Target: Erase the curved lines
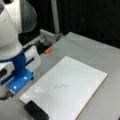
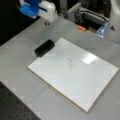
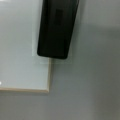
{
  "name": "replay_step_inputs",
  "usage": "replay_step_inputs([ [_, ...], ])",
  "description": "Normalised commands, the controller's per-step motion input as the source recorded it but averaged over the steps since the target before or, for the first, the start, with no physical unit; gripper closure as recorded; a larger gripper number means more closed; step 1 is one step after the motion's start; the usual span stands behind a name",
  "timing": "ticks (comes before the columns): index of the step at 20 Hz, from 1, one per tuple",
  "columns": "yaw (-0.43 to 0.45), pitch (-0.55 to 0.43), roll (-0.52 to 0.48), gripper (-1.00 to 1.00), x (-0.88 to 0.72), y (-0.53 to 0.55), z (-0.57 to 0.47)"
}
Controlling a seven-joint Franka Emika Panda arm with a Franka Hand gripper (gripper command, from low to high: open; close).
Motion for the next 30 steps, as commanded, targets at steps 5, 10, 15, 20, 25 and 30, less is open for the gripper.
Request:
replay_step_inputs([
  [5,0.207,0.136,0.032,-1.00,0.26,-0.41,-0.04],
  [10,0.123,0.105,0.058,-1.00,0.26,-0.24,-0.08],
  [15,0.053,0.047,0.109,-1.00,0.29,-0.05,-0.09],
  [20,-0.024,0.020,0.131,-1.00,0.29,0.00,-0.08],
  [25,-0.097,0.050,0.177,-1.00,0.27,-0.04,-0.12],
  [30,-0.167,0.041,0.205,-1.00,0.20,-0.07,-0.08],
])
